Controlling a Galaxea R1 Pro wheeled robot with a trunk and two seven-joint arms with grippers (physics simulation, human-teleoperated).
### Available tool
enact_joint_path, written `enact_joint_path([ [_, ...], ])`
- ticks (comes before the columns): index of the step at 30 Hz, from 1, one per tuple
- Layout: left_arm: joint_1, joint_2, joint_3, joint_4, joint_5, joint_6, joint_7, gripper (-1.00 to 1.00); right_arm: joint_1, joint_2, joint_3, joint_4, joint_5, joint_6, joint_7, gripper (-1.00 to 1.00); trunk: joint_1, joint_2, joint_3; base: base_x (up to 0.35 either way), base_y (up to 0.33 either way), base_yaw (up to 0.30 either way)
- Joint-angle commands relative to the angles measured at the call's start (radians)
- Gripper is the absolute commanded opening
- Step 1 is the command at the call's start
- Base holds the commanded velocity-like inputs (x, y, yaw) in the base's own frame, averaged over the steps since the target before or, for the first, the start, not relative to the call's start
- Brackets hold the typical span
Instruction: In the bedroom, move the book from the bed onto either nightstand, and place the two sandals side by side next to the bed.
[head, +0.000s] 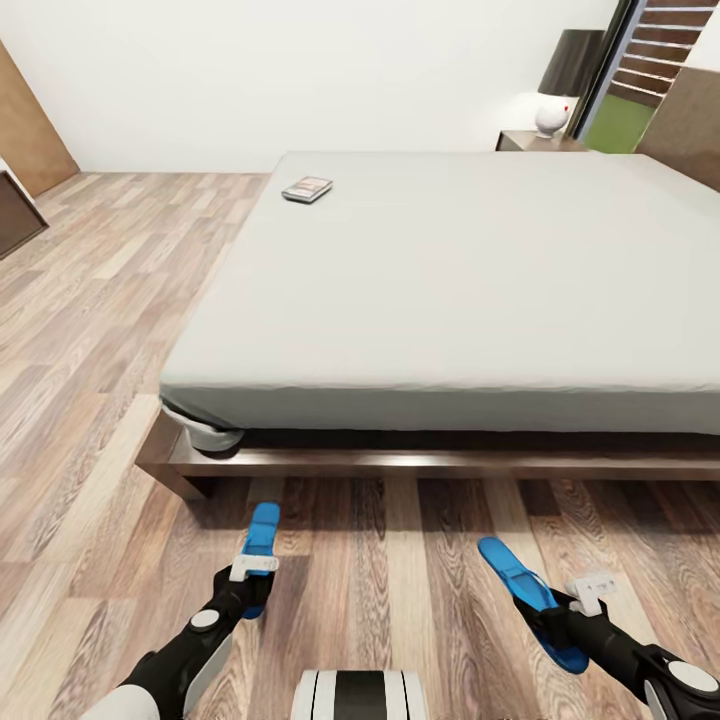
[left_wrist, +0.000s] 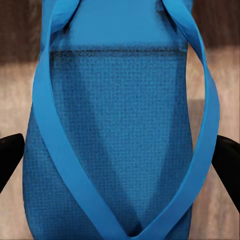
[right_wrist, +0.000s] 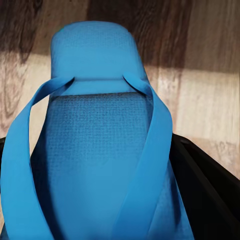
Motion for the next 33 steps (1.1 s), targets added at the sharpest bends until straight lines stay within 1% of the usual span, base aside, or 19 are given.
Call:
enact_joint_path([
  [1,-0.001,0.003,-0.009,-0.003,0.008,-0.003,0.007,-1.00,-0.001,0.000,-0.003,-0.002,0.006,0.004,0.008,-1.00,0.000,-0.001,-0.005,0.000,0.000,0.000],
  [13,-0.001,0.010,-0.008,-0.016,0.008,-0.003,0.007,-1.00,-0.001,0.000,-0.007,-0.002,0.006,0.004,0.011,-1.00,0.000,-0.001,-0.005,0.003,0.000,0.000],
  [19,-0.001,0.009,-0.007,-0.015,0.008,-0.003,0.008,-1.00,-0.001,0.001,-0.007,-0.002,0.006,0.003,0.011,-1.00,0.000,-0.001,-0.005,0.135,-0.002,0.000],
  [27,-0.001,0.010,-0.007,-0.015,0.008,-0.003,0.008,-1.00,-0.001,0.001,-0.007,-0.002,0.006,0.002,0.012,-1.00,0.000,-0.001,-0.005,0.030,-0.004,0.000],
  [33,-0.001,0.010,-0.008,-0.015,0.008,-0.002,0.008,-1.00,-0.001,0.002,-0.007,-0.002,0.006,0.002,0.012,-1.00,0.000,-0.001,-0.005,0.003,0.104,0.000],
])
